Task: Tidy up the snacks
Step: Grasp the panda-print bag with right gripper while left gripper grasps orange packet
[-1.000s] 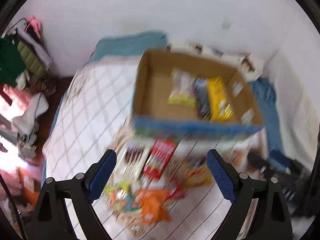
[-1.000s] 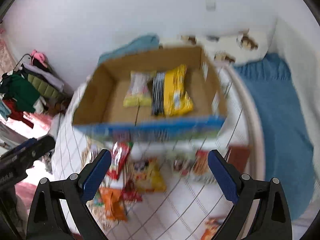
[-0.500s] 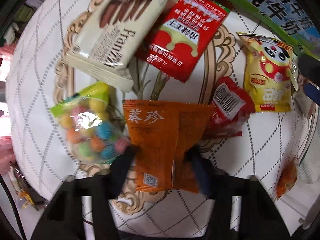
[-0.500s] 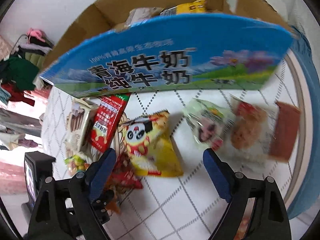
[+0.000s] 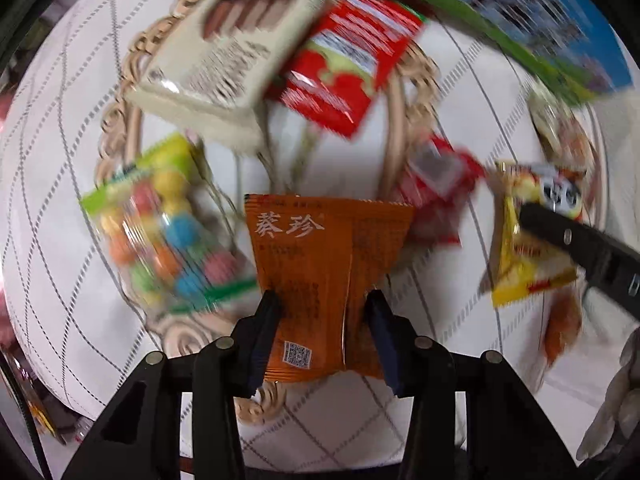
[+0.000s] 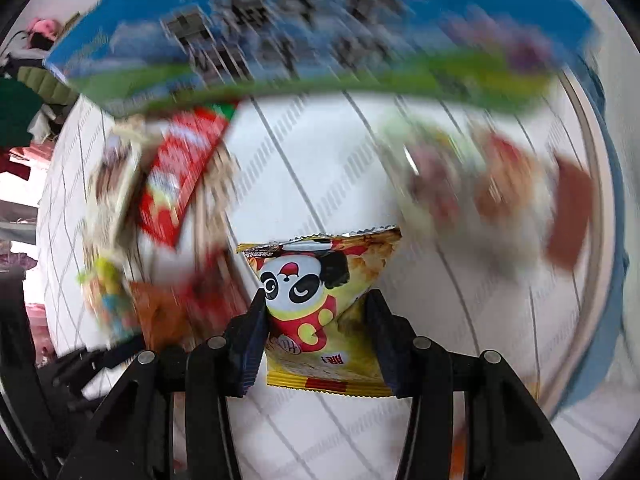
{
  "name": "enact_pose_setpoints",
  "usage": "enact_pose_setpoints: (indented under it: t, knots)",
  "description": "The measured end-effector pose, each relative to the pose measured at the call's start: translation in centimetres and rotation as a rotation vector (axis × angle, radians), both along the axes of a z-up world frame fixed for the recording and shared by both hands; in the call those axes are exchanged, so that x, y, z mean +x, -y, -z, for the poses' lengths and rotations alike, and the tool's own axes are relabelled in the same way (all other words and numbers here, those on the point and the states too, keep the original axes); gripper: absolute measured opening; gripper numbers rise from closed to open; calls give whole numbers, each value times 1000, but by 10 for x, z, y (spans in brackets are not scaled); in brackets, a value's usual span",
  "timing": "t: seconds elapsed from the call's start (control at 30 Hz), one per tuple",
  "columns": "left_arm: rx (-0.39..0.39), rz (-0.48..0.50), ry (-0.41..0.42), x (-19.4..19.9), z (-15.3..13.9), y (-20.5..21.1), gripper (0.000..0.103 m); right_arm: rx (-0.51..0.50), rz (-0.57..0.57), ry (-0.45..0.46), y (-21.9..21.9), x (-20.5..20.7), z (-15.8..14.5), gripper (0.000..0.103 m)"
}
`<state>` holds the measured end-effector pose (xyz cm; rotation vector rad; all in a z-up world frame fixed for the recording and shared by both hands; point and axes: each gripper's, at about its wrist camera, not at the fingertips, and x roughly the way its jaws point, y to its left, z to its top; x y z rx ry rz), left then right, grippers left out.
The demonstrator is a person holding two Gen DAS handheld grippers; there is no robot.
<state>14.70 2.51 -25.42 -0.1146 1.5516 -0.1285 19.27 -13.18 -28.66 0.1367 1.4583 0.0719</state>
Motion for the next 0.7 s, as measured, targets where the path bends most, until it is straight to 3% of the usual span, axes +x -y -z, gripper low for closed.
enact_pose_setpoints:
  t: [0.23, 0.4, 0.57, 0.7]
  knots:
    - [-20, 107, -45, -36, 16, 12, 45, 55, 102, -119, 15, -72, 33, 51]
    - [12, 126, -52, -38, 27, 24, 54, 104, 127, -103, 17, -82, 43, 78]
    - [33, 102, -45, -34, 35, 38, 55, 67, 144, -60, 19, -102, 27, 78]
    - [43, 70, -36, -39, 25, 43, 55, 96, 196, -34, 25, -125, 23, 78]
